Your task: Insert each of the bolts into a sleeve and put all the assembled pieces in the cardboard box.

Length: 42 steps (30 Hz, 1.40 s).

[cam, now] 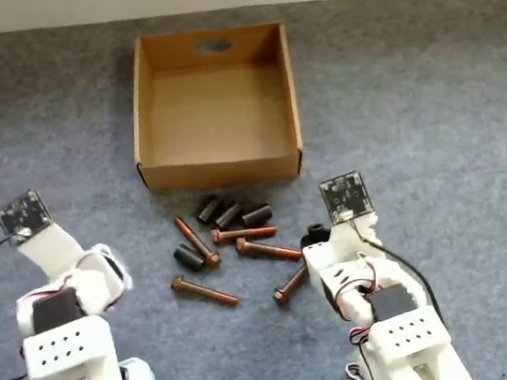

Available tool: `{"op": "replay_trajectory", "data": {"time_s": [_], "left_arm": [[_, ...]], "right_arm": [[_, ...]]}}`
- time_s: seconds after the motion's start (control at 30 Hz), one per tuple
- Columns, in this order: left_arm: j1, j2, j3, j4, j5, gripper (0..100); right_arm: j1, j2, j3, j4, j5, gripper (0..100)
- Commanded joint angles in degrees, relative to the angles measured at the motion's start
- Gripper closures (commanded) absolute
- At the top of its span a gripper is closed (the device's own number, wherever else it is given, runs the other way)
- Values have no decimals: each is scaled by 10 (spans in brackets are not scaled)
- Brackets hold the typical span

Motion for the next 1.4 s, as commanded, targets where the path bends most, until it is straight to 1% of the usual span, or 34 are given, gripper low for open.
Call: {"op": "replay_trajectory", "data": {"time_s": [0.0,0.17,0.3,0.4,0.47,0.63,1.0,1.07,1.2,1.27,1.37], "left_arm": [[85,4,7,20,34,835],[183,5,29,6,34,797],[233,5,33,3,35,796],[255,5,37,3,37,793],[258,5,52,-6,35,793],[256,5,119,-81,35,796],[254,4,121,-89,38,793],[236,5,123,-104,38,793],[175,5,126,-149,37,793],[175,5,126,-149,36,793],[200,5,129,-128,36,793]], "right_arm": [[-4,-9,-3,-7,-5,992],[-4,-9,-3,-7,-5,992],[-4,-9,-3,-7,-5,992],[-4,-9,-3,-7,-5,992],[-4,-9,-3,-7,-5,992],[-4,-9,-3,-7,-5,992],[-5,-9,-3,-7,-5,992],[-5,-9,-2,-7,-5,992],[-5,-9,-2,-7,-5,992],[-5,-9,-2,-7,-5,992],[-5,-9,-2,-7,-5,992]]}}
